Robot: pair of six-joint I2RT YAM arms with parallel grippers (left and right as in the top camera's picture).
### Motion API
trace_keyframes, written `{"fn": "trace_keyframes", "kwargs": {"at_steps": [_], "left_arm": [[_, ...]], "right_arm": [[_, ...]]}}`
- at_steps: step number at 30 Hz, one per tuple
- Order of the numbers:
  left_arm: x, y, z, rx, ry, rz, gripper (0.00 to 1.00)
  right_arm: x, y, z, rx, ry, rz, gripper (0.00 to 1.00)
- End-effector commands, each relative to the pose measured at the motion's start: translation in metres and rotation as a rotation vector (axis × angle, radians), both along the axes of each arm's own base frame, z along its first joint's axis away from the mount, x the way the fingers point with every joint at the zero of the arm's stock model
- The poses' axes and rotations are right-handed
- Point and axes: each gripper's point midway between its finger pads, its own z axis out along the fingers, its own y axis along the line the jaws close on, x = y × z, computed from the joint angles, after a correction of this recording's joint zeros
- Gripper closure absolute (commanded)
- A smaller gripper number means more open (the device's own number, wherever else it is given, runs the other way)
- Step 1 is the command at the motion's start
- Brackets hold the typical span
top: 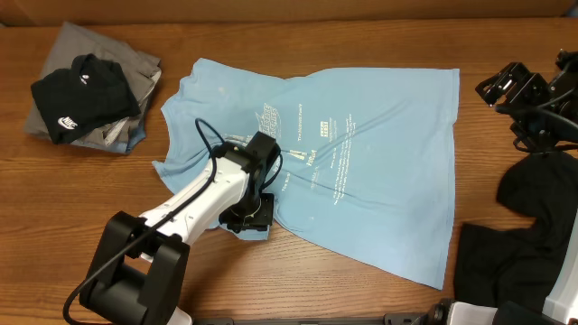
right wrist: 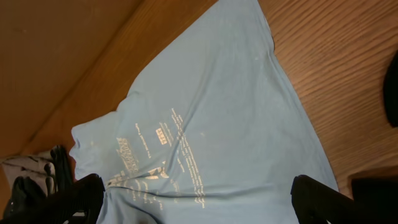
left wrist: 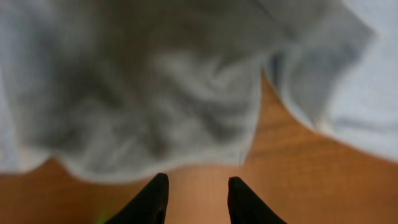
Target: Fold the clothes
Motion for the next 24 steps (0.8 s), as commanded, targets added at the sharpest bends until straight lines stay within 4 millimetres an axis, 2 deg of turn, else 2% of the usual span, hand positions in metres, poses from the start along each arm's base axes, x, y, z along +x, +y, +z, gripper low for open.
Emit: {"fn": "trace_keyframes", "kwargs": {"at_steps": [1,4,5,7,8,9,10,11,13,16,18,19,20,22,23,24], "left_arm": [[-0.002,0.005,-0.020,0.025,-0.025,0.070,0.61],[0.006,0.003,-0.030,0.007,-0.071,0.071,0.57],[0.006,0.003,-0.032,0.002,-0.075,0.072,0.59],[0.001,0.003,-0.033,0.000,-0.059,0.072,0.69],[-0.001,0.002,-0.033,-0.003,-0.046,0.072,0.77],[-0.008,0.002,-0.032,-0.010,-0.015,0.074,0.89],[-0.018,-0.002,-0.029,-0.035,0.033,0.081,0.96],[-0.024,-0.007,-0.027,-0.064,0.069,0.086,0.96],[-0.042,-0.023,-0.013,-0.158,0.181,0.107,0.96],[-0.050,-0.030,0.012,-0.183,0.254,0.116,0.96],[-0.033,-0.027,0.030,-0.144,0.198,0.092,0.96],[-0.024,-0.024,0.033,-0.121,0.159,0.083,0.96],[-0.015,-0.021,0.034,-0.097,0.118,0.075,0.96],[0.007,-0.013,0.029,-0.039,0.013,0.057,0.83],[0.013,-0.009,0.027,-0.014,-0.019,0.052,0.74],[0.019,-0.005,0.024,0.010,-0.052,0.048,0.61]], "right_arm": [[0.000,-0.003,-0.001,-0.014,0.002,-0.006,0.00],[0.000,-0.003,-0.001,-0.013,0.003,-0.006,0.00],[0.000,-0.003,-0.001,-0.013,0.003,-0.006,0.00],[-0.001,-0.003,-0.001,-0.012,0.007,-0.006,0.00],[-0.001,-0.003,-0.001,-0.012,0.007,-0.005,0.00],[-0.001,-0.003,-0.001,-0.012,0.008,-0.005,0.00],[-0.001,-0.003,-0.001,-0.012,0.008,-0.005,0.00],[-0.001,-0.003,-0.002,-0.012,0.010,-0.006,0.00],[-0.002,-0.002,-0.002,-0.011,0.011,-0.005,0.00],[-0.002,-0.002,-0.002,-0.011,0.011,-0.006,0.00],[-0.001,-0.002,-0.002,-0.011,0.010,-0.006,0.00],[-0.001,-0.002,-0.002,-0.011,0.010,-0.006,0.00],[-0.001,-0.002,-0.002,-0.011,0.010,-0.006,0.00],[-0.001,-0.002,-0.002,-0.011,0.010,-0.006,0.00],[-0.002,-0.002,-0.002,-0.011,0.011,-0.005,0.00],[-0.002,-0.002,-0.002,-0.011,0.011,-0.005,0.00]]}}
